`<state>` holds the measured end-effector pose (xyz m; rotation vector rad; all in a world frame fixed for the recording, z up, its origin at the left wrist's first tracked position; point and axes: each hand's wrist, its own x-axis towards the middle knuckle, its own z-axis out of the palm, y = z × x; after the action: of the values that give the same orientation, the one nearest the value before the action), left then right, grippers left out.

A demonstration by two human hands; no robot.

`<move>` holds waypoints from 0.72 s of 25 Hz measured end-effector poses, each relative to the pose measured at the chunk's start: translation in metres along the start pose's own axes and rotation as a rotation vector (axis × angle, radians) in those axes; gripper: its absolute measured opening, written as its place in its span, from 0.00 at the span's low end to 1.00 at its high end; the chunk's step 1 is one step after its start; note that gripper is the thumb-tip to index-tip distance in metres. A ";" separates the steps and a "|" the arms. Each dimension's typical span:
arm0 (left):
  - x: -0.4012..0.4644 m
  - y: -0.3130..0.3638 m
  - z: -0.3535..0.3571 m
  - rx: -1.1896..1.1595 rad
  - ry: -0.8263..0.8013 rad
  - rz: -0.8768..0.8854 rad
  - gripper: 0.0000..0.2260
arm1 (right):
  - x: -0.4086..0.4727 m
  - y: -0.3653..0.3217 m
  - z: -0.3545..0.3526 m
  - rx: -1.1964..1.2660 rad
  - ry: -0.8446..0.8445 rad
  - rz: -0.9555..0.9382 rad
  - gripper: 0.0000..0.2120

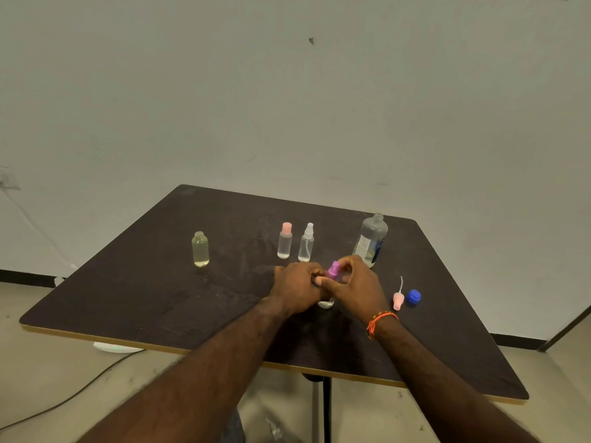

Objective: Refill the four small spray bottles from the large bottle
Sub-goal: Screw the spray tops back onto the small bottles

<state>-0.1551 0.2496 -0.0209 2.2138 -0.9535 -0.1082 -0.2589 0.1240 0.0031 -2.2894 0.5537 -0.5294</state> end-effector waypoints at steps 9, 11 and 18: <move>0.000 0.002 -0.001 0.041 -0.002 -0.022 0.14 | 0.000 -0.006 -0.008 -0.003 0.081 -0.078 0.13; 0.000 0.002 -0.001 0.054 -0.001 -0.016 0.14 | 0.002 -0.005 -0.006 -0.021 0.085 -0.032 0.17; 0.000 0.002 0.000 0.027 0.004 -0.024 0.15 | -0.004 -0.001 -0.005 0.043 -0.023 -0.147 0.24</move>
<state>-0.1561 0.2490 -0.0198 2.2503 -0.9313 -0.1023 -0.2647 0.1240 0.0064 -2.3032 0.3609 -0.5800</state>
